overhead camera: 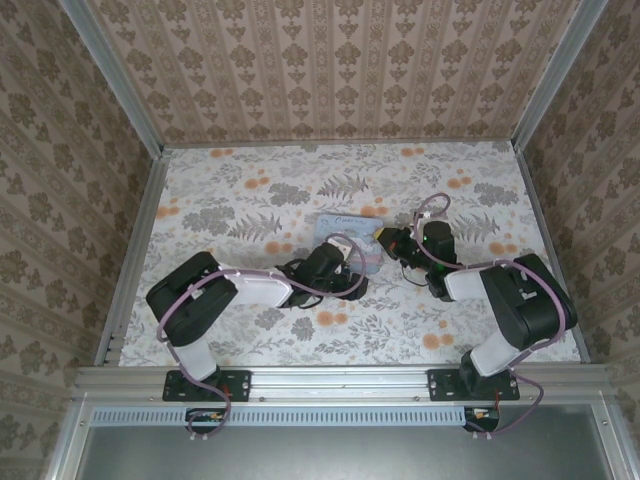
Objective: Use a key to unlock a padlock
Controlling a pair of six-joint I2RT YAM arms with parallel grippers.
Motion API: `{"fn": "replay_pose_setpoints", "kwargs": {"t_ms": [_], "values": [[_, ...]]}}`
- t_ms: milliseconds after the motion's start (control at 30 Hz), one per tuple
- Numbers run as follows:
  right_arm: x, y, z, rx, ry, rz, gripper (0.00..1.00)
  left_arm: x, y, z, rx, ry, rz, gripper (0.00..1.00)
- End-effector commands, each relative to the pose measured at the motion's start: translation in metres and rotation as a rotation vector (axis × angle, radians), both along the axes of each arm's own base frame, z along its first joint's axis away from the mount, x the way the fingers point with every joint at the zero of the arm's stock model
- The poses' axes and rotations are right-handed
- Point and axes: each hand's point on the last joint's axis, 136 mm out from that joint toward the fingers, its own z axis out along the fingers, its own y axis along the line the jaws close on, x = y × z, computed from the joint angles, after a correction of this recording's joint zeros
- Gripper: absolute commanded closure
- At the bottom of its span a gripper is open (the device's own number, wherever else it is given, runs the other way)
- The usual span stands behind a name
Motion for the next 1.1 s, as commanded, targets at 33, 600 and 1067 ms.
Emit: {"fn": "replay_pose_setpoints", "kwargs": {"t_ms": [33, 600, 1067], "values": [[0.004, 0.004, 0.003, 0.031, -0.006, 0.017, 1.0, 0.002, -0.006, -0.002, 0.0, -0.086, -0.009, 0.17], [0.001, 0.003, -0.003, 0.033, 0.01, 0.013, 1.0, 0.005, -0.026, 0.004, -0.12, -0.146, 0.0, 0.18], [0.003, 0.002, -0.004, 0.031, 0.011, 0.008, 1.0, 0.016, -0.014, 0.009, -0.391, 0.004, 0.077, 0.21]]}}
